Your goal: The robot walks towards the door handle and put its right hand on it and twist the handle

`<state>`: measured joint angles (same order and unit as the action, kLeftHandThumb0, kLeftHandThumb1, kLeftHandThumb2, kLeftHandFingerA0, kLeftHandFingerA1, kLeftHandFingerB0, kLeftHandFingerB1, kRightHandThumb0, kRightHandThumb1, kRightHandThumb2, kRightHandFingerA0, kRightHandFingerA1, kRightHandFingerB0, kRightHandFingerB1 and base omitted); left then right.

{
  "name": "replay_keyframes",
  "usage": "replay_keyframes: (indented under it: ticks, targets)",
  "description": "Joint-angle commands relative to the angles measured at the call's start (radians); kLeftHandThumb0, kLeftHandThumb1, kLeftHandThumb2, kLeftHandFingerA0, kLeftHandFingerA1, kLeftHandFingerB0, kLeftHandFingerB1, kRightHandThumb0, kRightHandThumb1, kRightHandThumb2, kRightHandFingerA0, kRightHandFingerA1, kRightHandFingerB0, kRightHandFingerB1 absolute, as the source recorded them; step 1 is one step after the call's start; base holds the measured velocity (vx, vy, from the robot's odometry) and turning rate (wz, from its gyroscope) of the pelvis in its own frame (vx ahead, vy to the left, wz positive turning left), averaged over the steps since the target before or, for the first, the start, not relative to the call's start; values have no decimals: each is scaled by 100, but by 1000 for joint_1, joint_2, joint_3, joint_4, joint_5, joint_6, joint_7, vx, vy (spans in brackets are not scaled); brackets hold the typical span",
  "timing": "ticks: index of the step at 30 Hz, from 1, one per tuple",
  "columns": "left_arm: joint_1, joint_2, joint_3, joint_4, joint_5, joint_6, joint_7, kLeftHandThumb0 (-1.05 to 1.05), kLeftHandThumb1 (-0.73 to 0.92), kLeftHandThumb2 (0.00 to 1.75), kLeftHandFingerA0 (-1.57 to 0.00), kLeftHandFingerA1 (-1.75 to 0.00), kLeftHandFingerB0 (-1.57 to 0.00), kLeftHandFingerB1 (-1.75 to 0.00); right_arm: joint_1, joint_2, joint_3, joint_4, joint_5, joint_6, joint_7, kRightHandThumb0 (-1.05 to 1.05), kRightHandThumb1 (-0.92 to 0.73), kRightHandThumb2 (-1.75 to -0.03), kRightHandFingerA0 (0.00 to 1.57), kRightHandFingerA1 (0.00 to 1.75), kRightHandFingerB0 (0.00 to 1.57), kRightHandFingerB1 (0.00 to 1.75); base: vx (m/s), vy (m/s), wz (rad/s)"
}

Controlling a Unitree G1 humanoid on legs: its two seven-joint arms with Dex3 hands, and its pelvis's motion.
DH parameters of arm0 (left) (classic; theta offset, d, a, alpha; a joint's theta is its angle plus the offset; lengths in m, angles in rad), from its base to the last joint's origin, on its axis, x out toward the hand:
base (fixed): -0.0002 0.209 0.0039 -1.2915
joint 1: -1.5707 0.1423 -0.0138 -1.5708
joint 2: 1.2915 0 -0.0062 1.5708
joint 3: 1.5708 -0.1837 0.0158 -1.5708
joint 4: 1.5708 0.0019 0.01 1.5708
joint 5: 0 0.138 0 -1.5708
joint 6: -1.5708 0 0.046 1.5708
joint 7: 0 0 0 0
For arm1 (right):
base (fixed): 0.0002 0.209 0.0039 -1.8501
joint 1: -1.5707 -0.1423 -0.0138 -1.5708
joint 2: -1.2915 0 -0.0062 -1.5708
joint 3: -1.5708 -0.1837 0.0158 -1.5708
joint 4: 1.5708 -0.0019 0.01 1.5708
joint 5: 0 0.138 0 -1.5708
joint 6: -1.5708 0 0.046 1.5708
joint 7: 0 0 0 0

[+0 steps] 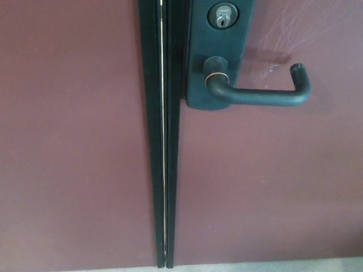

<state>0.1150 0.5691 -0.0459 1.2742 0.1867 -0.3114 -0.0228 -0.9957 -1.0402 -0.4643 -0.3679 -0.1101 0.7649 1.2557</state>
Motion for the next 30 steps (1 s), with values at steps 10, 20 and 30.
replay_keyframes:
  ticks: [10, 20, 30]
  targets:
    - [8, -17, 18, -3, -19, -14, -47, -12, 65, 59, -61, -49, -52, -44, 1092, 376, -1108, -246, 399, 61, 359, -65, -41, -72, 28, 47, 7, 34, 0, 0, 0]
    - [-21, -47, 69, -23, -73, -19, -66, -18, 64, 58, -61, -50, -47, -42, 1378, 832, -355, 97, -70, -505, -199, -70, -46, -77, 19, 45, 6, 34, 0, 0, 0]
    - [-54, -77, 89, -37, -77, 10, -47, -22, 65, 59, -59, -48, -47, -41, 1142, 887, 27, 791, -374, -563, -966, -69, -52, -82, 24, 45, 14, 38, 0, 0, 0]
